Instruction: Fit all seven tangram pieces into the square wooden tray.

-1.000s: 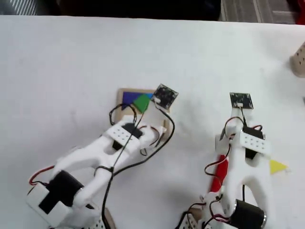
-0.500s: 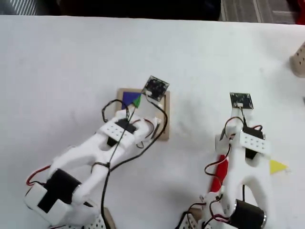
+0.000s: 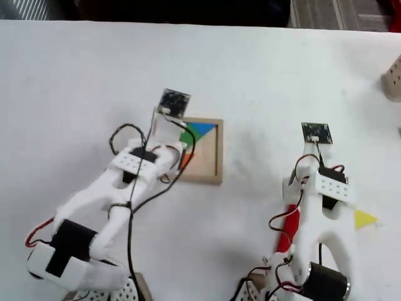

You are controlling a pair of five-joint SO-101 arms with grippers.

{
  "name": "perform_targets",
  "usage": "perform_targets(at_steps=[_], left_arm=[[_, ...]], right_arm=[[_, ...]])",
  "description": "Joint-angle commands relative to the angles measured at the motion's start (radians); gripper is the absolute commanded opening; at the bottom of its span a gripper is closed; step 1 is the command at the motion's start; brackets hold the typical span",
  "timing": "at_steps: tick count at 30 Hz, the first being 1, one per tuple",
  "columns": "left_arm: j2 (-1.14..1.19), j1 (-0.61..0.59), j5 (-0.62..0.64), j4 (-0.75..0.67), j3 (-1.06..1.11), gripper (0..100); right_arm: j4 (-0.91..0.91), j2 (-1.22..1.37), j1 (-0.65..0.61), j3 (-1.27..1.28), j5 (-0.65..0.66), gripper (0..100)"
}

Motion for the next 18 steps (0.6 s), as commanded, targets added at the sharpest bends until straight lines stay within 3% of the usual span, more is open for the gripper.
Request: perform_targets(at_steps=[1, 18], left_arm=[[-0.005, -0.022, -0.008, 0.006, -0.048, 4], [-0.004, -0.081, -0.005, 0.106, -0.049, 4]], right_arm=[[-0.013, -0.022, 0.007, -0.003, 0.015, 1.8], [-0.015, -0.022, -0.005, -0.003, 0.015, 1.8]])
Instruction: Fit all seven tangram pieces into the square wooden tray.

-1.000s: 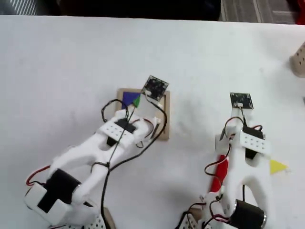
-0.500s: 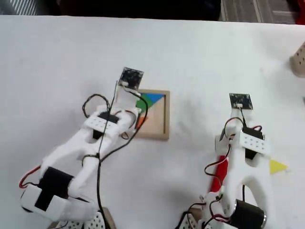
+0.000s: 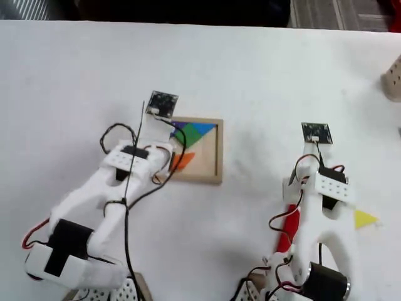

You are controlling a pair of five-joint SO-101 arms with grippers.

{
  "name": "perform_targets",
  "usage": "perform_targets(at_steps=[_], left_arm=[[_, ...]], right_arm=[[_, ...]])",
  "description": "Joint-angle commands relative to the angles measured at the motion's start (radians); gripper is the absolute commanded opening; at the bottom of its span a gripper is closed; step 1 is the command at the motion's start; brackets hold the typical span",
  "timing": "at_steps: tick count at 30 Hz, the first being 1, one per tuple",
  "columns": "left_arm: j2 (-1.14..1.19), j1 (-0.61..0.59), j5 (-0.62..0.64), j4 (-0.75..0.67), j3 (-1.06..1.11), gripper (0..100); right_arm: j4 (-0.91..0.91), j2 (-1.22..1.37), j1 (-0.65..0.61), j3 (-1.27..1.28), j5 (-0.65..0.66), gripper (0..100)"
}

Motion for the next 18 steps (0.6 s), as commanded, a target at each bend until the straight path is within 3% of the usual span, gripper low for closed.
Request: perform_targets(at_steps=[1, 10, 15, 18], left_arm=[[-0.004, -0.01, -0.003, 0.002, -0.049, 4], [-0.022, -0.012, -0.005, 0.0, -0.051, 4], [-0.203, -0.053, -0.002, 0.041, -0.003, 4], [-0.338, 0.001, -0.006, 0.086, 0.1, 4]], right_arm=[[-0.015, -0.022, -0.012, -0.003, 0.015, 1.8], [-0.015, -0.022, -0.016, -0.003, 0.015, 1.8], [-0.015, -0.022, -0.018, -0.003, 0.015, 1.8], [-0.015, -0.022, -0.018, -0.003, 0.015, 1.8]])
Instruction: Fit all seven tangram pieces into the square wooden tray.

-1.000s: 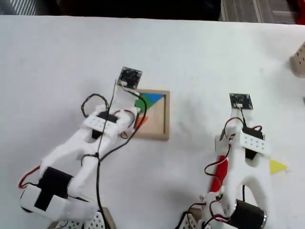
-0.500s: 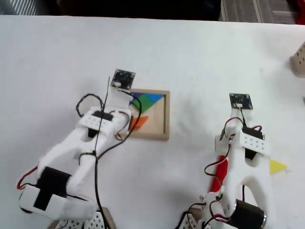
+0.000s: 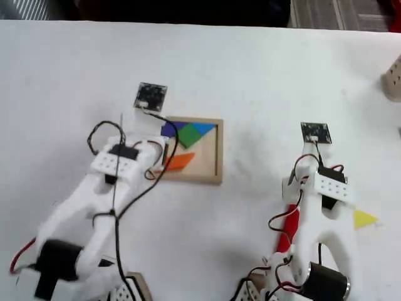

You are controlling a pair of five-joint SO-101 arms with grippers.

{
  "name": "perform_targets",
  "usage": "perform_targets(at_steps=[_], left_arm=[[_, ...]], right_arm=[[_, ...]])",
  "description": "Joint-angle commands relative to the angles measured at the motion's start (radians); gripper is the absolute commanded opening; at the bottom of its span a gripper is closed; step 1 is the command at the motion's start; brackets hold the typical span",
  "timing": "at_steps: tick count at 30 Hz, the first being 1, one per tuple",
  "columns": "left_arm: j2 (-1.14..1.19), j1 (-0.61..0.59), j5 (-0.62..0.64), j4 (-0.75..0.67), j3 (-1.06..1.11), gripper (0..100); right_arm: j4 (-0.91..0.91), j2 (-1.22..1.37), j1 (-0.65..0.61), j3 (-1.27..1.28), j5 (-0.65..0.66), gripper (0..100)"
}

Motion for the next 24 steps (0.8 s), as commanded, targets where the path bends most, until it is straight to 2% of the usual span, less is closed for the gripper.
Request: perform_targets(at_steps=[1, 5, 7, 9, 16, 19, 24], left_arm=[[-0.226, 0.071, -0.009, 0.058, 0.117, 4], [-0.257, 0.176, -0.006, 0.133, 0.198, 4], [-0.214, 0.188, -0.003, 0.16, 0.196, 4], [-0.156, 0.186, -0.002, 0.124, 0.19, 4], [0.081, 0.108, 0.003, 0.114, 0.028, 2], [0.142, 0.081, 0.06, 0.129, -0.051, 2], [0.216, -0.016, 0.068, 0.117, -0.181, 2]], right_arm=[[-0.015, -0.022, -0.01, -0.003, 0.015, 1.8], [-0.022, -0.022, -0.01, -0.002, 0.015, 1.8], [-0.028, -0.022, -0.01, 0.0, 0.015, 1.8], [-0.028, -0.022, -0.012, 0.003, 0.015, 1.8], [-0.028, -0.022, -0.01, 0.003, 0.015, 1.8], [-0.028, -0.022, -0.01, 0.003, 0.015, 1.8], [-0.028, -0.022, -0.01, 0.003, 0.015, 1.8]])
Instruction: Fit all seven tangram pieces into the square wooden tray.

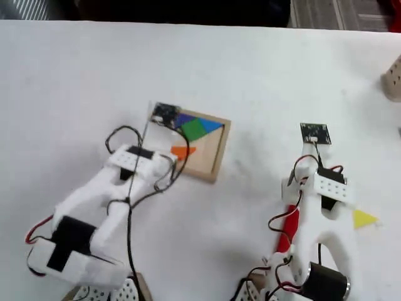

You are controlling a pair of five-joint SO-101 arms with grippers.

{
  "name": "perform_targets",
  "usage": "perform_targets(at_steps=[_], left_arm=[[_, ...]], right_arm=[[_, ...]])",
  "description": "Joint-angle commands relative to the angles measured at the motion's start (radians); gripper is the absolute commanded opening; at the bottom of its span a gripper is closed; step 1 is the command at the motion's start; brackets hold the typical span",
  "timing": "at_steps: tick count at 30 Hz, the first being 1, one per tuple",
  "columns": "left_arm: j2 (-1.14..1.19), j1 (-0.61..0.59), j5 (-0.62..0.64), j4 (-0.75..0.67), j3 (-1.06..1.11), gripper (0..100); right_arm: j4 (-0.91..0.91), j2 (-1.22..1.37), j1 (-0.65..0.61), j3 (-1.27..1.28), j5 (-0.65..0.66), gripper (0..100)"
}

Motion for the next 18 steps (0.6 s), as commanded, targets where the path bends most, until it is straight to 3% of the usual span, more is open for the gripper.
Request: perform_targets(at_steps=[1, 11, 18], left_arm=[[0.051, -0.09, 0.014, -0.018, -0.158, 2], [0.081, -0.053, 0.009, -0.015, -0.198, 2], [-0.102, 0.025, 0.015, -0.025, -0.14, 2]], right_arm=[[-0.016, -0.022, -0.01, -0.008, 0.015, 1.8], [-0.016, -0.022, -0.01, -0.008, 0.015, 1.8], [-0.016, -0.022, -0.012, -0.008, 0.015, 1.8]])
